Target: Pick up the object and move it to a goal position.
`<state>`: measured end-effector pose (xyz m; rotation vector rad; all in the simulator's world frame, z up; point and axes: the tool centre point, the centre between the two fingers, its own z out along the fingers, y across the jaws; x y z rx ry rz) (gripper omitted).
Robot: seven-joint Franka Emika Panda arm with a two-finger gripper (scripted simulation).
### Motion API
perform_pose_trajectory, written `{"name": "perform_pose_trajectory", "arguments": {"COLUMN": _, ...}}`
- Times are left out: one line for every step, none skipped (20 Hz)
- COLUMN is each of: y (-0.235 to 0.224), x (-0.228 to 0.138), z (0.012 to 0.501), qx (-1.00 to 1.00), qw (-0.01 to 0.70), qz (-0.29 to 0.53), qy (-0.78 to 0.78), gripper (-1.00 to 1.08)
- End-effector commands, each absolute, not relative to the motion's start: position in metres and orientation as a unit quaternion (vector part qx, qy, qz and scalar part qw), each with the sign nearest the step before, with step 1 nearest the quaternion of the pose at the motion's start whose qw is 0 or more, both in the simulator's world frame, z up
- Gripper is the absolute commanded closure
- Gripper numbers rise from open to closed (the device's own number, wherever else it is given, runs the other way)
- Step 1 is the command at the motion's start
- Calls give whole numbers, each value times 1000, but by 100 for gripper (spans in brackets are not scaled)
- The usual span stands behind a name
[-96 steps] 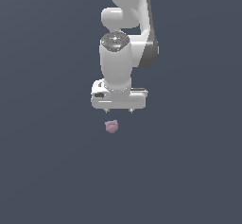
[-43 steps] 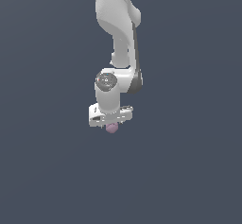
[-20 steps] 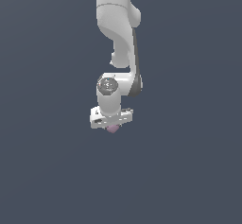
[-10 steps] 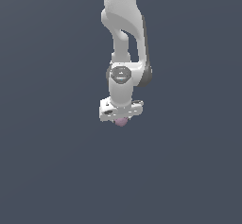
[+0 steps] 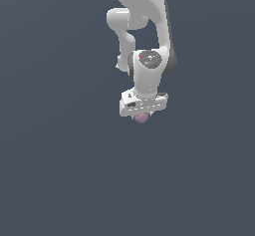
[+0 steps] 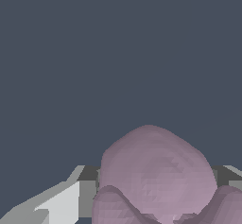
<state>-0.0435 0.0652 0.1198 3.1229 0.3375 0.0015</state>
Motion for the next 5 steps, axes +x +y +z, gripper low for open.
{"name": "perform_pose_trajectory", "arguments": {"y": 74, "x": -47, "z": 127, "qx": 994, "qw": 0, "qz": 0, "qy": 107, "gripper": 108}}
{"name": "perform_pose_trajectory", "arguments": {"y": 77, "x": -48, "z": 129, "qx": 994, "qw": 0, "qz": 0, "qy": 107, "gripper": 108}}
{"name": "perform_pose_trajectory", "arguments": {"y": 79, "x": -49, "z": 130, "qx": 994, "qw": 0, "qz": 0, "qy": 107, "gripper": 108}}
{"name": "perform_pose_trajectory", "arguments": {"y": 80, "x": -49, "z": 131, "qx": 994, "qw": 0, "qz": 0, "qy": 107, "gripper": 108}}
{"name": "perform_pose_trajectory", "arguments": {"y": 80, "x": -49, "z": 131, "qx": 994, "qw": 0, "qz": 0, "qy": 107, "gripper": 108}}
